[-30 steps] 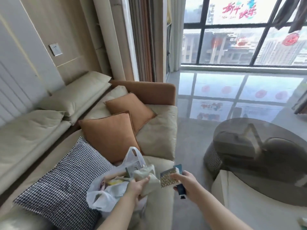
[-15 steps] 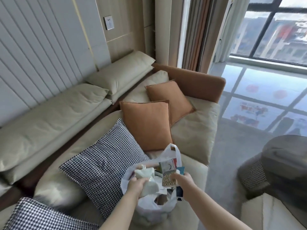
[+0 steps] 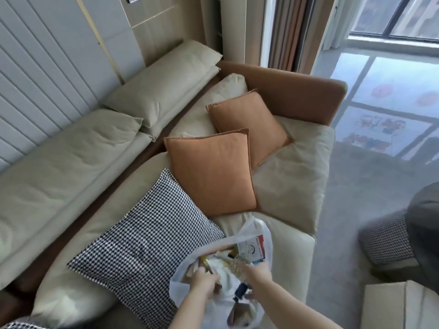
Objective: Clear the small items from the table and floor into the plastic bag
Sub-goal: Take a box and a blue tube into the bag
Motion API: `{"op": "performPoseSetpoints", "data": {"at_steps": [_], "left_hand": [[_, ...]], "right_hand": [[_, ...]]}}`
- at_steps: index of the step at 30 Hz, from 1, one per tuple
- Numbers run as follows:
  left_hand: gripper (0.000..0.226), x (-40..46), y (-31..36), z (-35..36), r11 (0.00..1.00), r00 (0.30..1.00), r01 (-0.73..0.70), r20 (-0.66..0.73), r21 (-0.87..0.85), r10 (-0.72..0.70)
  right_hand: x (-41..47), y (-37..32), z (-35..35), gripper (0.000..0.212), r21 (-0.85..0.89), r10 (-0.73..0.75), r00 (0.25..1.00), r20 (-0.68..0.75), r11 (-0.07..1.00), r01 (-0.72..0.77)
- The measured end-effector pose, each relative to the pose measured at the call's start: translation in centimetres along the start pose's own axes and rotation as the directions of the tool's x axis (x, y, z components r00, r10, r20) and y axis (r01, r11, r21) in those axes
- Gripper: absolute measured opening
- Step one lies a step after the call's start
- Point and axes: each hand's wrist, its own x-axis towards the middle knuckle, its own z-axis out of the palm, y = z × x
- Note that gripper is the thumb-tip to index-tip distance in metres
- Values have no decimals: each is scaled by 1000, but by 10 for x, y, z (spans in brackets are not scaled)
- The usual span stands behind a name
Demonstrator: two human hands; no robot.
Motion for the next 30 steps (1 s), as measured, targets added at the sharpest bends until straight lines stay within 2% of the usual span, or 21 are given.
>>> {"op": "performPoseSetpoints", "data": {"at_steps": [2,4,6,8,10,13,19,22,25,30], "left_hand": [[20,3,3,3,1000,998,-9,55,-6,9],[31,7,1,5,1000,998,-30,54,9,30],[36,4,0,5,998,996,-53,72,29,51],[30,-11,4,5,992,993,-98,69,82,92],[27,-28,8,6,973,985,-170,66,156,162],[37,-57,9,8,918,961,-275,115,287,252],[43,-108,-3,26,789,889,-457,246,410,387],[39,-134,-11,43,676,842,-540,313,502,439],[39,-155,-18,69,499,783,-617,415,608,463],[37,-190,-27,122,280,700,-703,566,653,436]], "right_hand": [[6,-3,-2,55,-62,27,999,33,998,-25],[13,-3,-4,51,-157,0,1000,25,988,4],[15,0,-7,32,-247,-49,998,29,967,55],[16,7,-12,11,-325,-125,991,38,937,131],[7,10,-20,19,-414,-225,971,83,879,239],[-15,19,-38,26,-527,-324,939,116,781,335],[-54,59,-83,26,-591,-455,890,-7,720,364],[-73,88,-109,28,-647,-493,868,-62,682,341],[-89,120,-137,33,-731,-531,840,-112,616,292],[-103,175,-183,32,-707,-515,824,-237,673,217]]}}
